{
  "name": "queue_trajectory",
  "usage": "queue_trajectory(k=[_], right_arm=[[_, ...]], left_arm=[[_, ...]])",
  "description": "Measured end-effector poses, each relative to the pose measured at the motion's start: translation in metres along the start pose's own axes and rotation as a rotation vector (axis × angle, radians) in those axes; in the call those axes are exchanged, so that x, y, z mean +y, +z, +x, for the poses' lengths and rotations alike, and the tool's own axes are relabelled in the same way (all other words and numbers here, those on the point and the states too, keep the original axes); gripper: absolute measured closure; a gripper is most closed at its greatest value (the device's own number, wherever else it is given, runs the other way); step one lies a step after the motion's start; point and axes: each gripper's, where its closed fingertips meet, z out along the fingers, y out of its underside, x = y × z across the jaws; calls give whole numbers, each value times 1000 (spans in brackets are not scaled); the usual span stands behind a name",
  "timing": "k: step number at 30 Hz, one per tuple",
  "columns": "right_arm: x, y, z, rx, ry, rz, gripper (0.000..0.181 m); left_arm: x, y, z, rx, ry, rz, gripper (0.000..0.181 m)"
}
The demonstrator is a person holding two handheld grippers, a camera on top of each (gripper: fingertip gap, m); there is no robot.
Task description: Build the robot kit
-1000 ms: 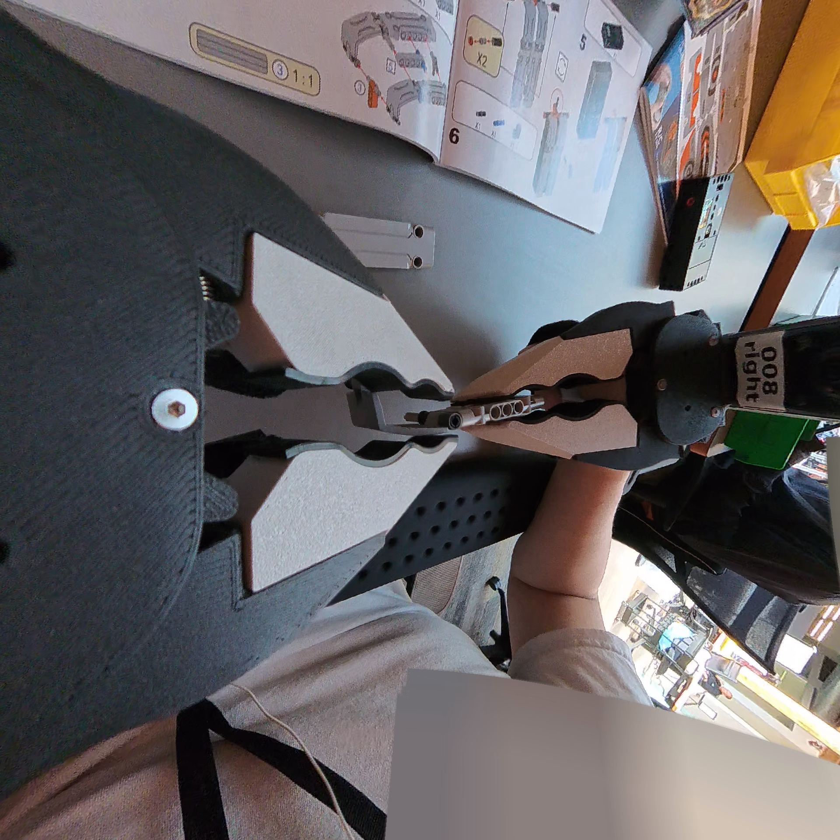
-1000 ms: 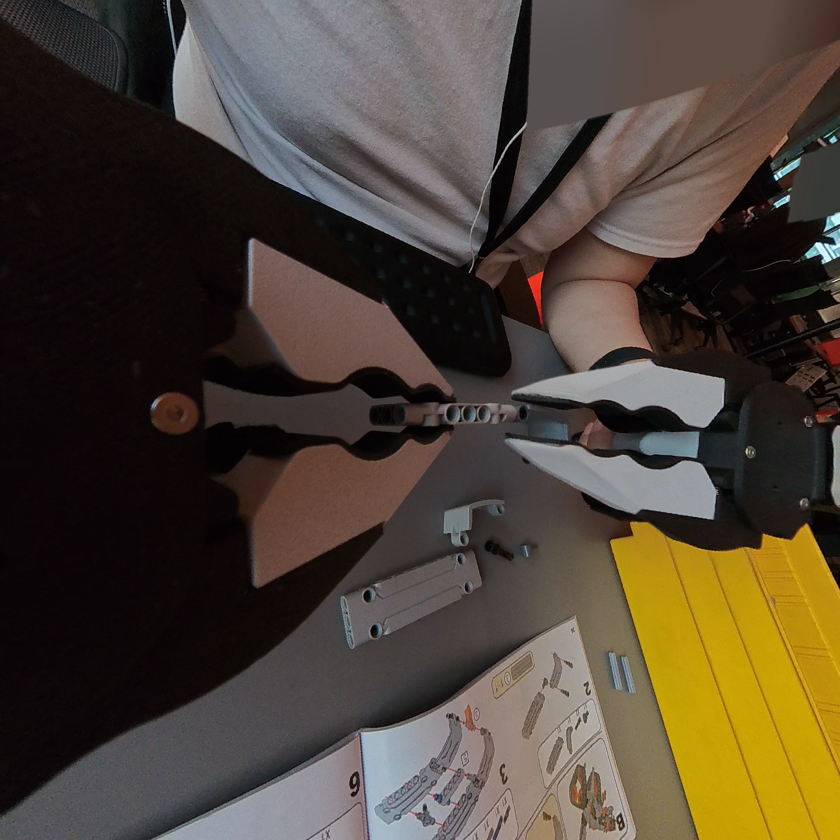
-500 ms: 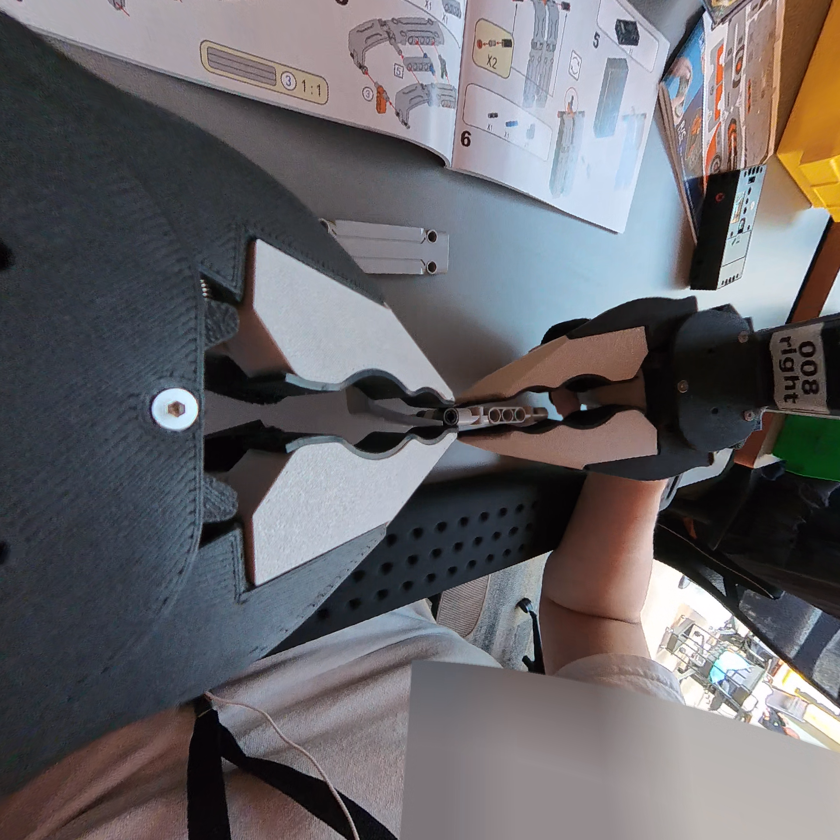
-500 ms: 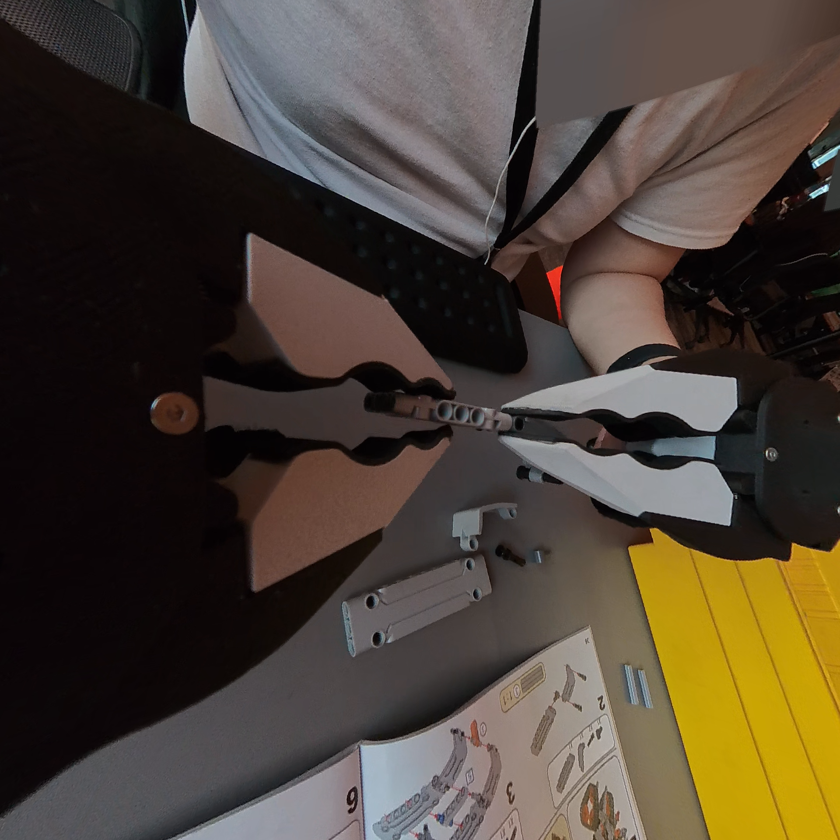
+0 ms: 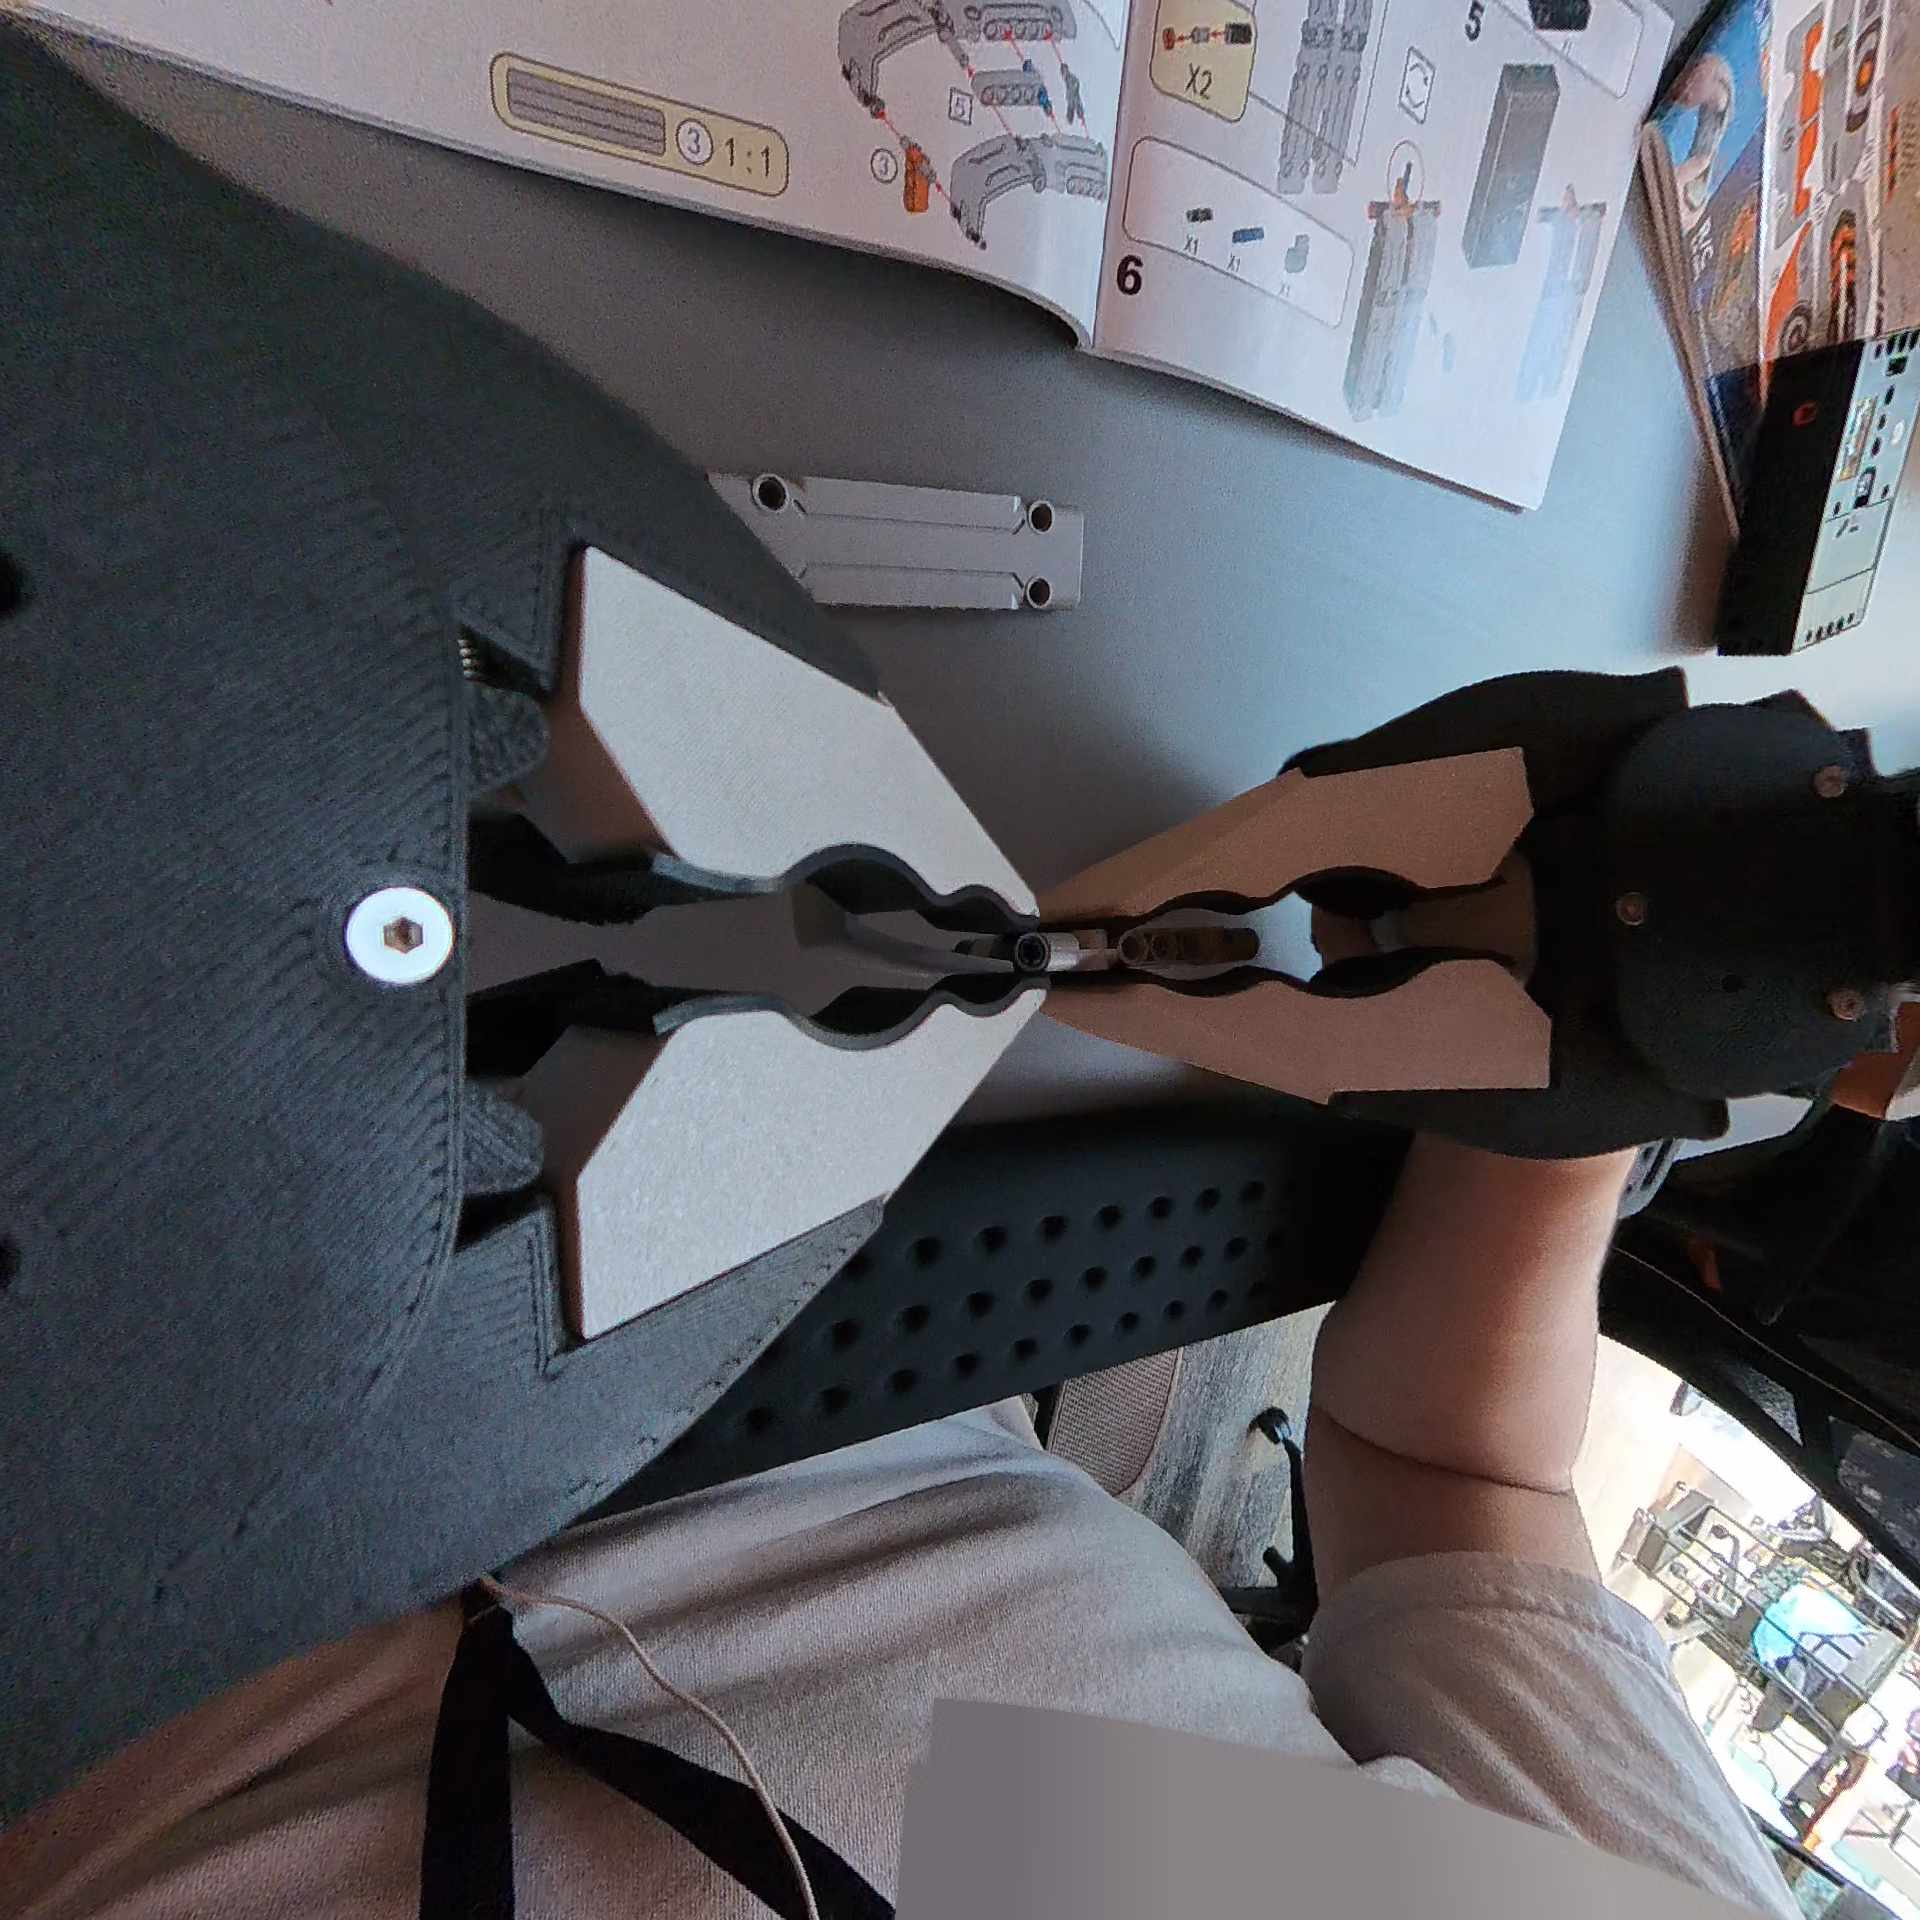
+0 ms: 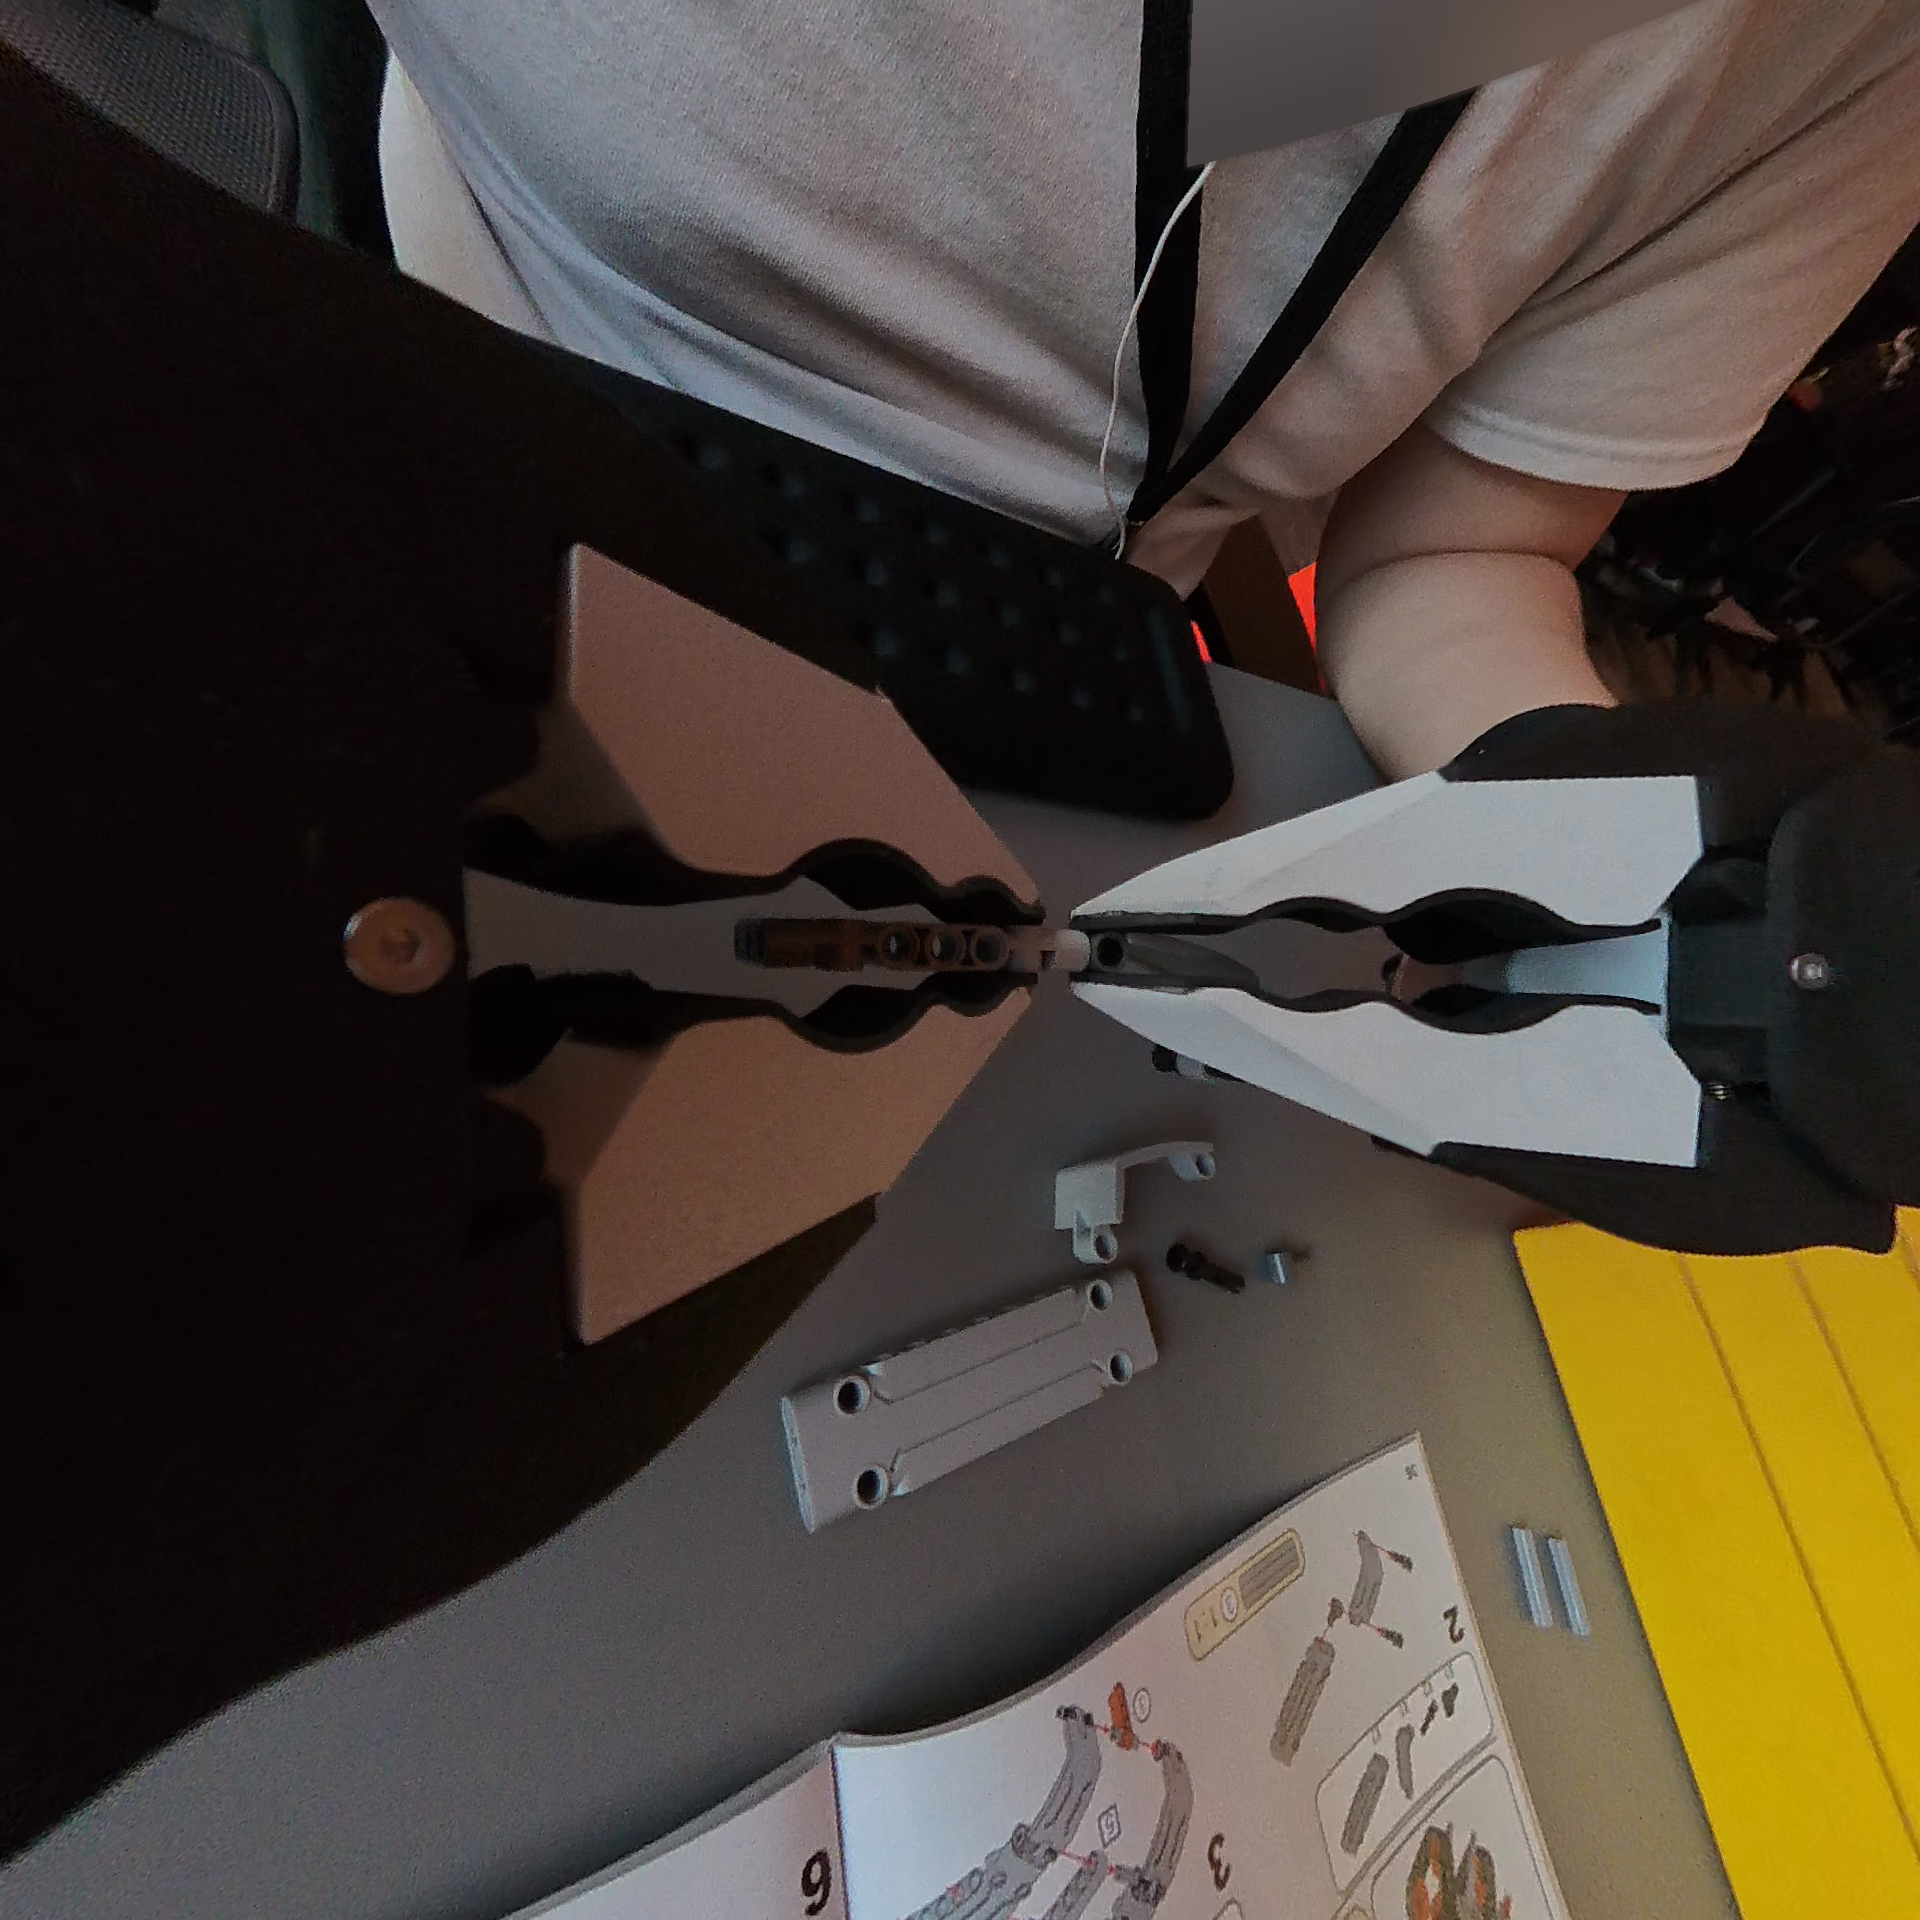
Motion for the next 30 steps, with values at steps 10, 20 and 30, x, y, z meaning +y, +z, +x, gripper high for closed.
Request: queue_trajectory(k=[10,20,30], right_arm=[[3,-4,-2,-2,-40,-19,174],[-7,-9,-5,20,-89,16,174],[-12,-13,-7,17,-94,39,174]], left_arm=[[2,2,1,-14,14,-18,175],[-7,-3,4,-19,12,17,175],[-13,-6,6,-21,12,39,175]])
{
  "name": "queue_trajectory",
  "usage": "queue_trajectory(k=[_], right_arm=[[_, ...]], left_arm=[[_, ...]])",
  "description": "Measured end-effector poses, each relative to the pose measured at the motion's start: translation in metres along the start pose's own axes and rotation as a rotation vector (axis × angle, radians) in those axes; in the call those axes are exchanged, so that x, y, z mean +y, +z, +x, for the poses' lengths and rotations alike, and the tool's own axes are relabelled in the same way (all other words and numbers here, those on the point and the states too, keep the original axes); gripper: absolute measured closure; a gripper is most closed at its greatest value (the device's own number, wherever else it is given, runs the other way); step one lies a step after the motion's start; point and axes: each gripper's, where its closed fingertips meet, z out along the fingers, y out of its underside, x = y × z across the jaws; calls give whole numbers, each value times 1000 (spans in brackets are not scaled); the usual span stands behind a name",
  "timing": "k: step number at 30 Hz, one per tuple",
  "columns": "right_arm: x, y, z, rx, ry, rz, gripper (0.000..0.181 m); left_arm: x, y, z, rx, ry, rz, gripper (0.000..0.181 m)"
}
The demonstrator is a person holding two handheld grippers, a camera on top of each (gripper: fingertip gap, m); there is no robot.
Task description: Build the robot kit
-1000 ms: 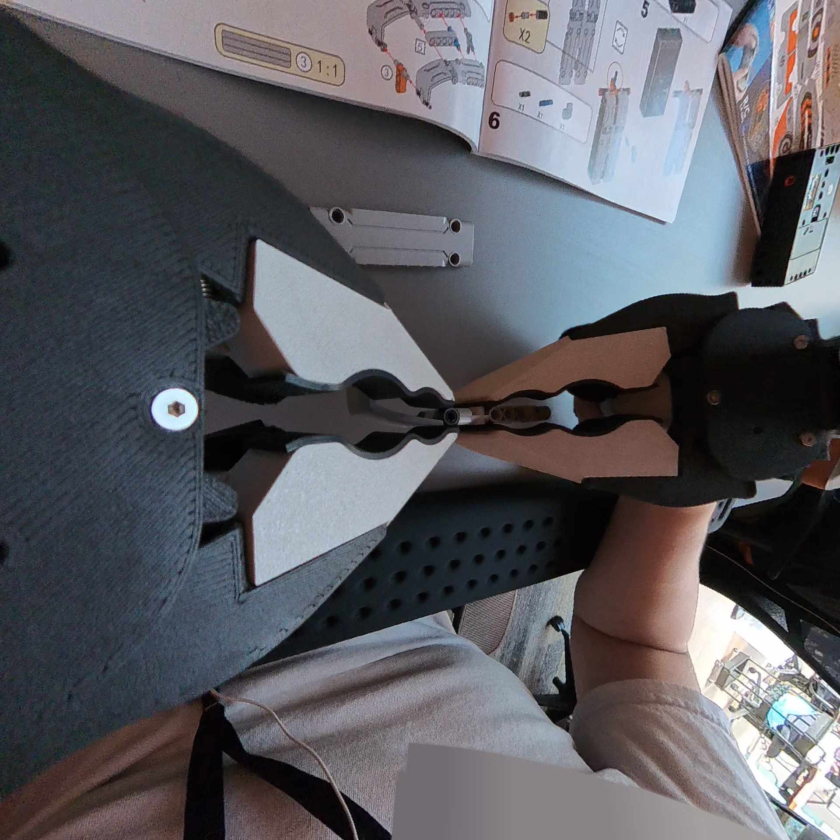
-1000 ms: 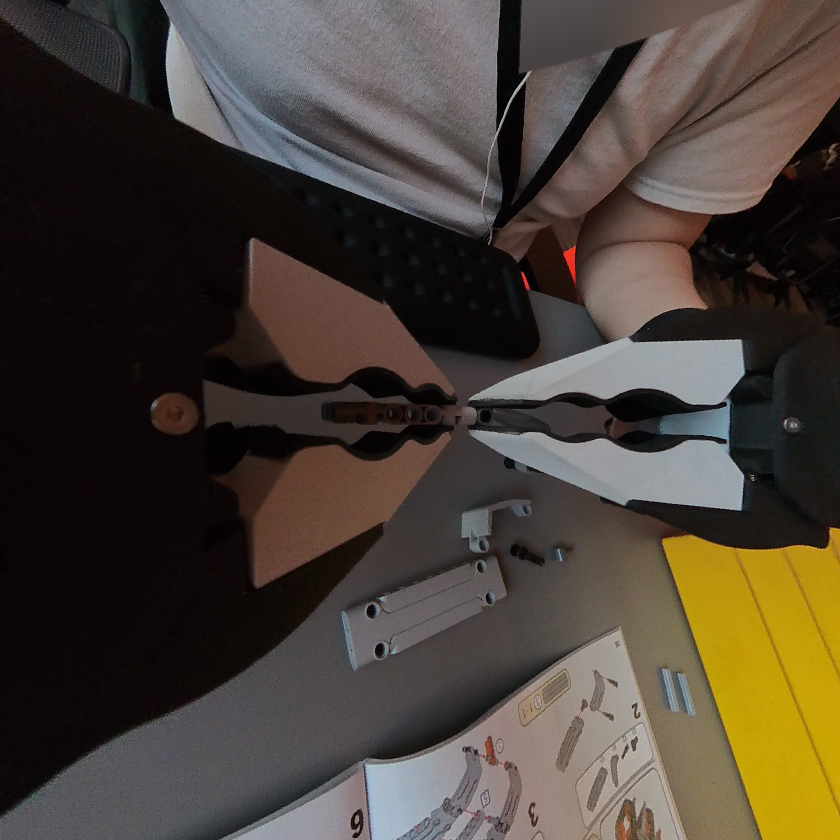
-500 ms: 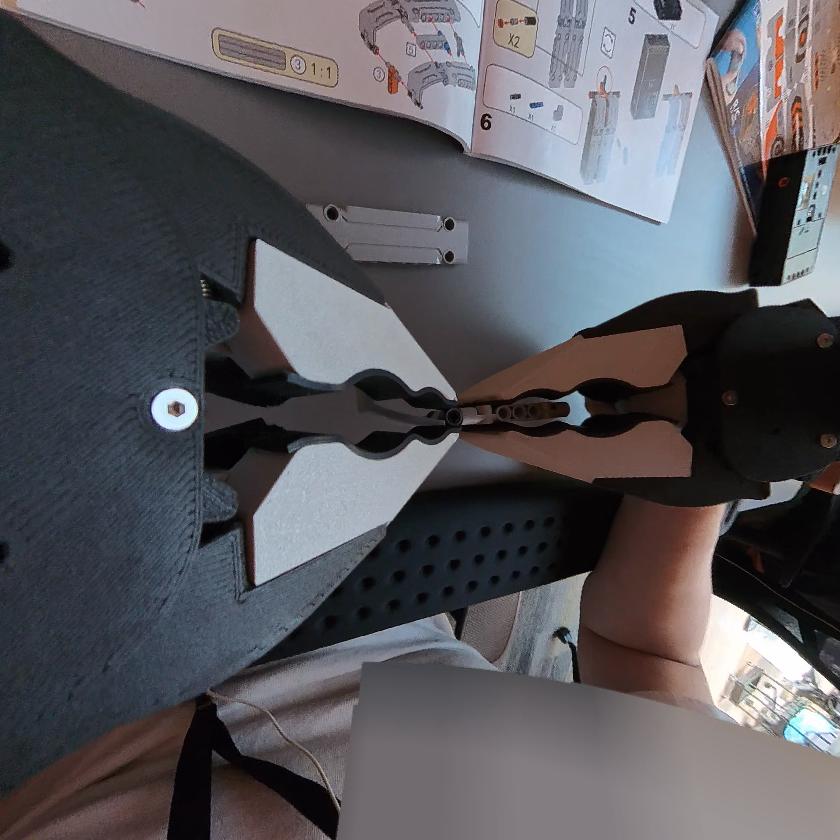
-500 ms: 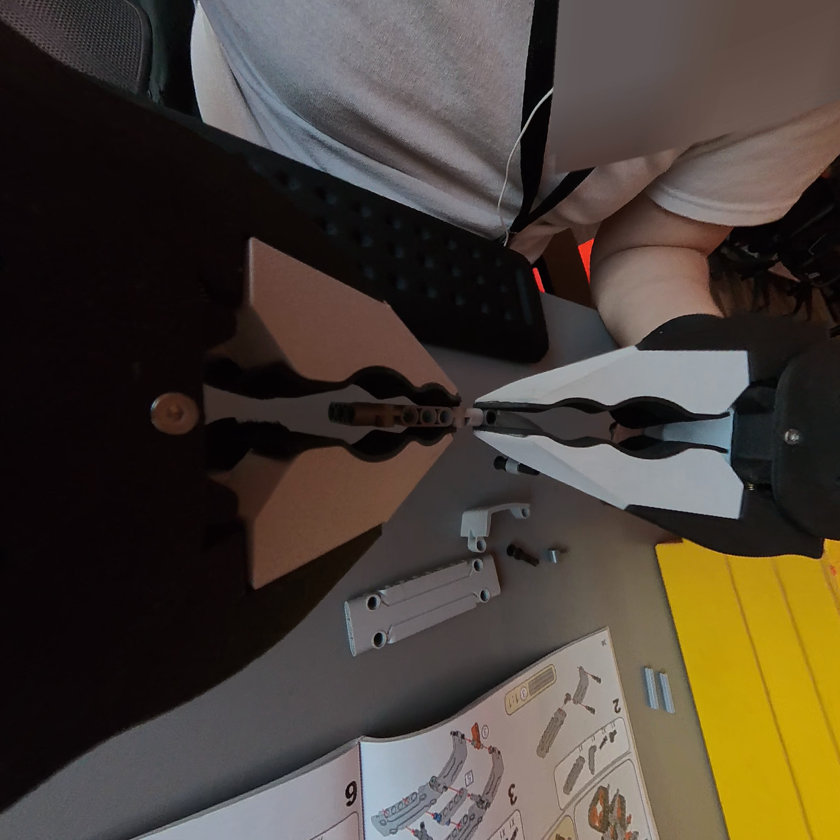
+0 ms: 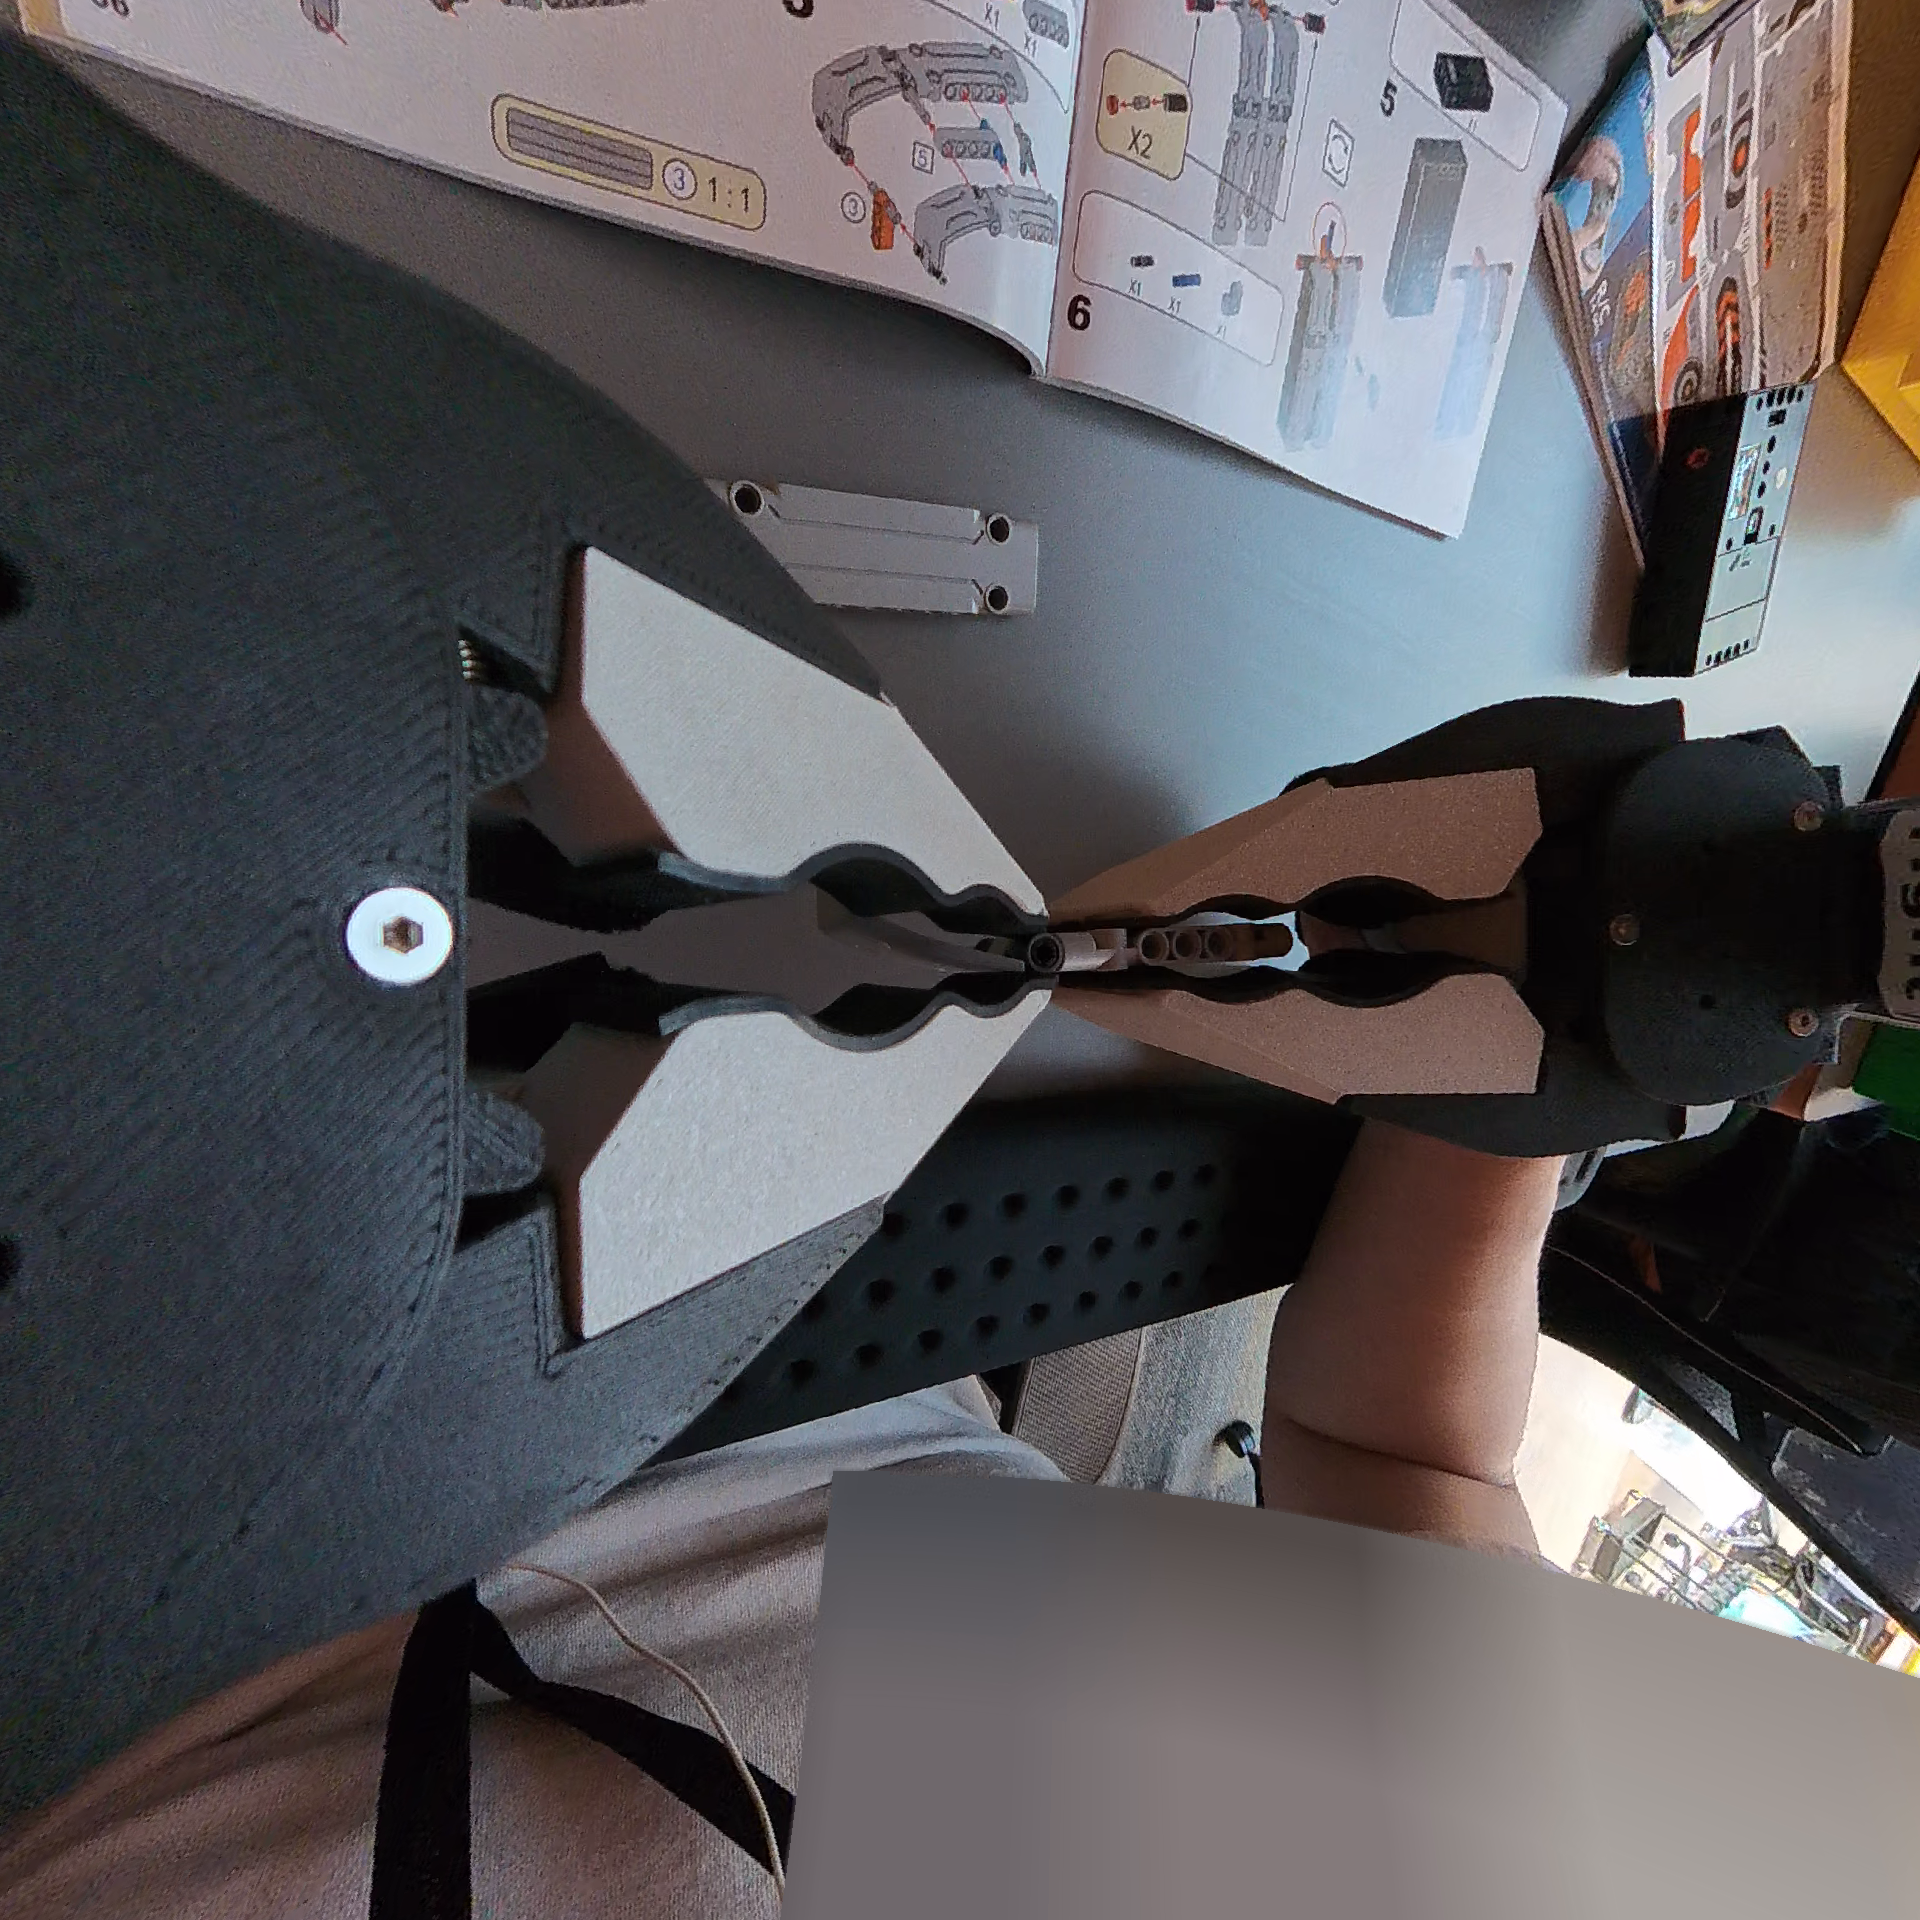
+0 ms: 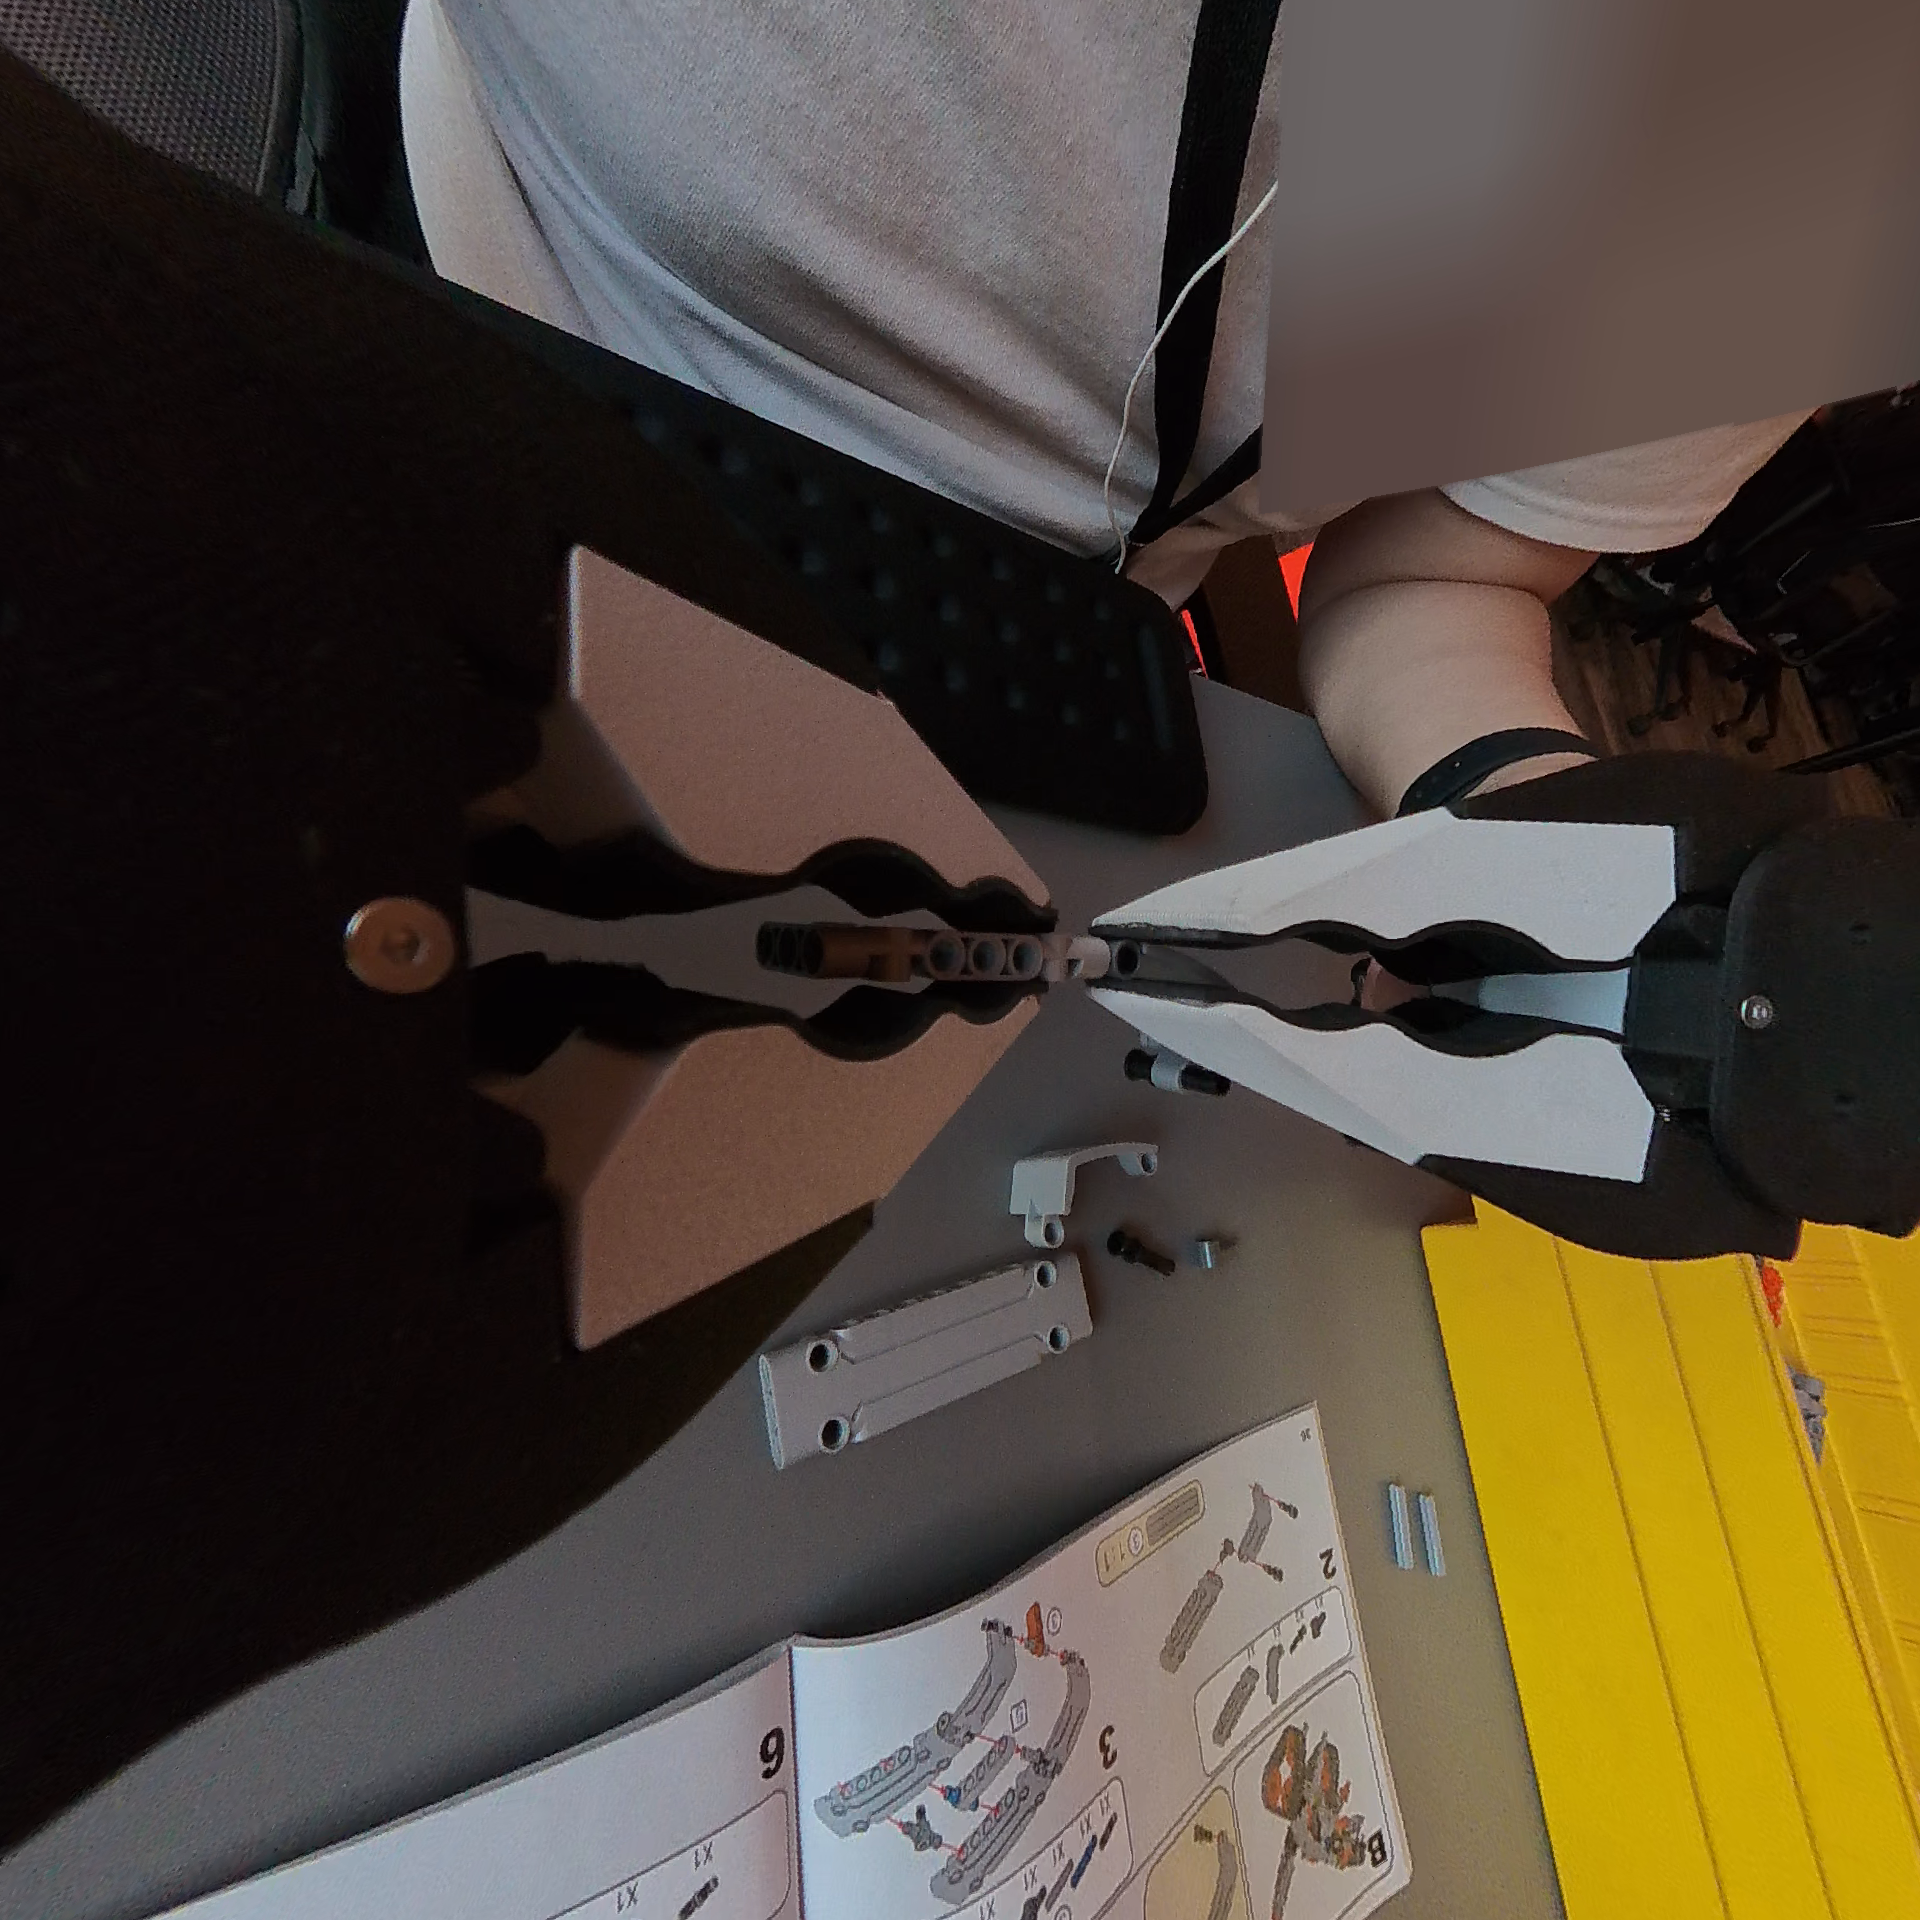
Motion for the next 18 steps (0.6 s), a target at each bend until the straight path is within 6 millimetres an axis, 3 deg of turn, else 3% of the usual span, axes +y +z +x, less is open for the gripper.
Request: queue_trajectory(k=[10,13,17,18], right_arm=[[-6,-8,-5,-20,-8,23,174],[7,-2,-1,-19,3,-36,174],[1,-5,4,4,-14,11,174],[2,-5,5,14,-21,6,174]], left_arm=[[-6,-6,8,67,-33,33,179],[6,1,6,62,-29,-36,180],[-3,-1,0,37,-38,32,177],[-7,-3,-2,29,-49,58,168]])
